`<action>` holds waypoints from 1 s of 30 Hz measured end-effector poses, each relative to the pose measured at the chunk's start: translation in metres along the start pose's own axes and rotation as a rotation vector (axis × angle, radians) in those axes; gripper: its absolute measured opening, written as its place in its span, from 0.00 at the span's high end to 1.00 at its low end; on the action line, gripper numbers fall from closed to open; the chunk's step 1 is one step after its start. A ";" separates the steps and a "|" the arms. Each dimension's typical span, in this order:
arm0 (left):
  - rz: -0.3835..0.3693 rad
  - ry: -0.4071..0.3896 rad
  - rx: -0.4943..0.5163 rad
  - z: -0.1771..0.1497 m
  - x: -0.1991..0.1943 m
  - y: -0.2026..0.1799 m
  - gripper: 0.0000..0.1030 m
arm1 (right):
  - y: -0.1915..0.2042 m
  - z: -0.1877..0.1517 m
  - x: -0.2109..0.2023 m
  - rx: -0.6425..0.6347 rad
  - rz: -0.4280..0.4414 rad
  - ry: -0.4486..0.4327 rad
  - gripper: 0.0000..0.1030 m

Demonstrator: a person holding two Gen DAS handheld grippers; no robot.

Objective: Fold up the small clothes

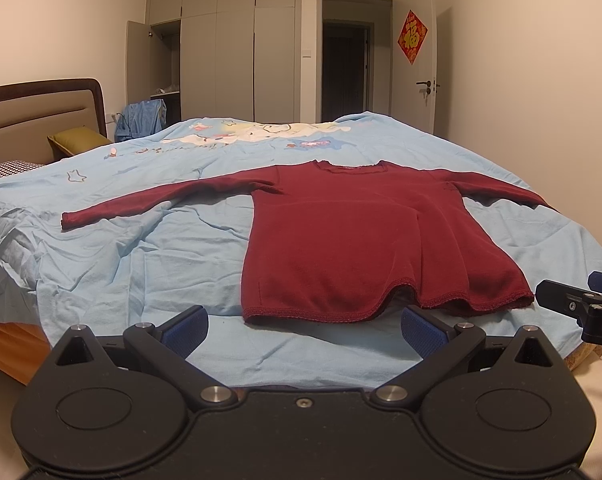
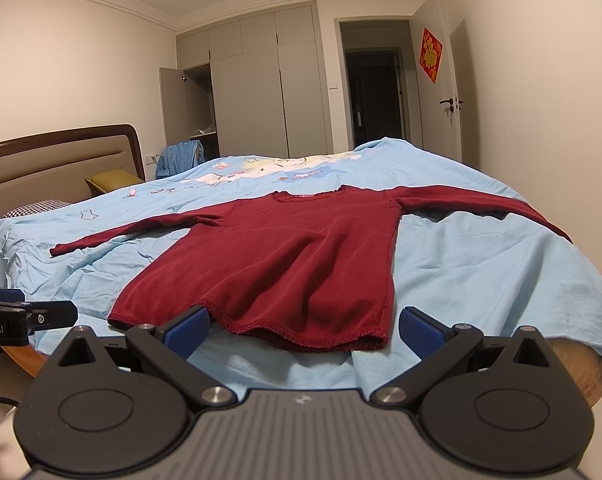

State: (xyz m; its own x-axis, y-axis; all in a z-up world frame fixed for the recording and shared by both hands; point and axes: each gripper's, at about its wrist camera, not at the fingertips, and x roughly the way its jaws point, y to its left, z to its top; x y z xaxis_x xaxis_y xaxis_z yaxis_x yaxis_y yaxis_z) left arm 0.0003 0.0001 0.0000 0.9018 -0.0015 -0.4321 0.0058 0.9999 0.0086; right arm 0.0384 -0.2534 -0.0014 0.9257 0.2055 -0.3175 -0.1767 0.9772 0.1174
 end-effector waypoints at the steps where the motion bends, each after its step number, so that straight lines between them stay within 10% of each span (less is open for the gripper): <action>1: 0.000 0.001 0.000 0.000 0.000 0.000 0.01 | -0.001 -0.002 0.001 0.000 0.000 0.001 0.00; 30: -0.017 0.180 0.005 0.086 0.141 -0.015 0.01 | -0.061 0.063 0.105 0.000 -0.105 0.155 0.00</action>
State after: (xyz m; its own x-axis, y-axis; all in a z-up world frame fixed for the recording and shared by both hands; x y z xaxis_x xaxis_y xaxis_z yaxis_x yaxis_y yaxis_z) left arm 0.1640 -0.0157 0.0165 0.8098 -0.0165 -0.5864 0.0233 0.9997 0.0041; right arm 0.1676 -0.2949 0.0178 0.8762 0.1080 -0.4696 -0.0816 0.9937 0.0763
